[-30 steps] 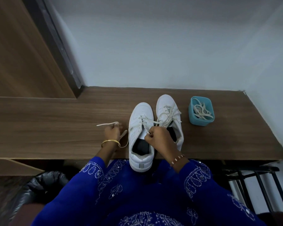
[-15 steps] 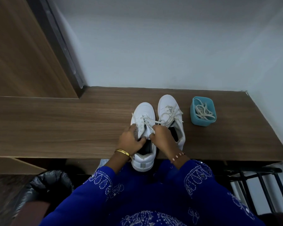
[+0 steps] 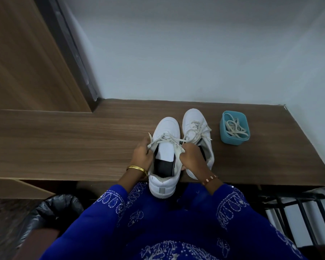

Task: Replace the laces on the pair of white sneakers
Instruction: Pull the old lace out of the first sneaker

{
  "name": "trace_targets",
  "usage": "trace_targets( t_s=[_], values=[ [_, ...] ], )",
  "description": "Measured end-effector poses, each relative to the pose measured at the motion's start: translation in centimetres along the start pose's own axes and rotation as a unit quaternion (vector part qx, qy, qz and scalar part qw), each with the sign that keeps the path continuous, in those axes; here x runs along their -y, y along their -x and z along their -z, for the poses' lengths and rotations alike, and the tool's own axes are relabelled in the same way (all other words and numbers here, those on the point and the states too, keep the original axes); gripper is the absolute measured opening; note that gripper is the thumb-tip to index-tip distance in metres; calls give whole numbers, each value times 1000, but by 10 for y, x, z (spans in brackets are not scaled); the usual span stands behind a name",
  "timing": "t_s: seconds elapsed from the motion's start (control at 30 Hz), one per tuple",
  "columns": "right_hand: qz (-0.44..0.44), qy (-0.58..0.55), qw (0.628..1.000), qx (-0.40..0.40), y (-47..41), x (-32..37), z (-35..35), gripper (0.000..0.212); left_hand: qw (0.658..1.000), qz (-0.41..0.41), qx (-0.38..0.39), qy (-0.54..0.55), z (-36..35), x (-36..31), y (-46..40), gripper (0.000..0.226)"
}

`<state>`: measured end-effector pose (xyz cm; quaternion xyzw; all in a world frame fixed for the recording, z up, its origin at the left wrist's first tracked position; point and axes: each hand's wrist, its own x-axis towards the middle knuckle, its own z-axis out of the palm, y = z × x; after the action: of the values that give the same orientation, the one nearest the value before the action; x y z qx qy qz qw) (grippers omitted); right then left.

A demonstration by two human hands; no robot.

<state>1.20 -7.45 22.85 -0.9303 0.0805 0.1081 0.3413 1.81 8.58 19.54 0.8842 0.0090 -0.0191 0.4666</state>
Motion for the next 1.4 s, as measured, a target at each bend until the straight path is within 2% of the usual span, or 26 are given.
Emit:
trace_targets(
  t_s=[0.13, 0.2, 0.3, 0.37, 0.47, 0.53, 0.6, 0.7, 0.97, 1.07, 1.13, 1.2, 1.27, 1.33, 1.4],
  values=[
    [17, -9, 1000, 9, 6, -3, -2, 10, 994, -23, 58, -95, -1, -3, -1, 57],
    [45, -19, 999, 4, 9, -7, -3, 19, 981, -26, 81, -174, -3, -5, 0, 61],
    [89, -54, 994, -21, 12, -5, 4, 21, 970, -22, 73, -232, -4, -12, 4, 61],
    [120, -35, 991, -45, 7, 0, 10, 21, 970, -30, 46, -236, -2, -14, 3, 62],
    [145, -12, 987, -68, -12, 7, 14, 22, 984, -71, 3, -160, 3, -17, -8, 60],
    [161, 14, 985, -62, -26, 10, 12, 22, 989, -81, 2, -123, 2, -19, -22, 45],
    [176, 54, 982, -43, -38, 9, 6, 23, 987, -87, 27, -134, -2, -19, -34, 29],
    [177, 109, 978, -20, -44, 6, -2, 27, 983, -90, 59, -149, -8, -16, -43, 25],
    [206, 185, 960, -37, -45, 6, -7, 22, 991, -82, 34, -104, -8, -11, -48, 17],
    [190, 163, 965, -81, -42, 4, -10, 15, 991, -81, 26, -104, -10, -10, -45, 12],
    [144, 86, 978, -127, -37, 2, -16, 13, 995, -54, 22, -79, -12, -4, -42, 10],
    [84, 3, 986, -146, -32, 2, -19, 13, 999, 8, 7, 49, -16, 2, -38, 20],
    [60, -23, 988, -143, -32, 2, -22, 13, 982, 67, -5, 177, -17, 5, -33, 31],
    [105, 29, 982, -154, -32, 3, -21, 12, 980, 58, 6, 188, -16, 6, -33, 31],
    [181, 93, 966, -158, -35, 1, -17, 14, 990, 12, 30, 134, -11, 2, -34, 24]
  ],
)
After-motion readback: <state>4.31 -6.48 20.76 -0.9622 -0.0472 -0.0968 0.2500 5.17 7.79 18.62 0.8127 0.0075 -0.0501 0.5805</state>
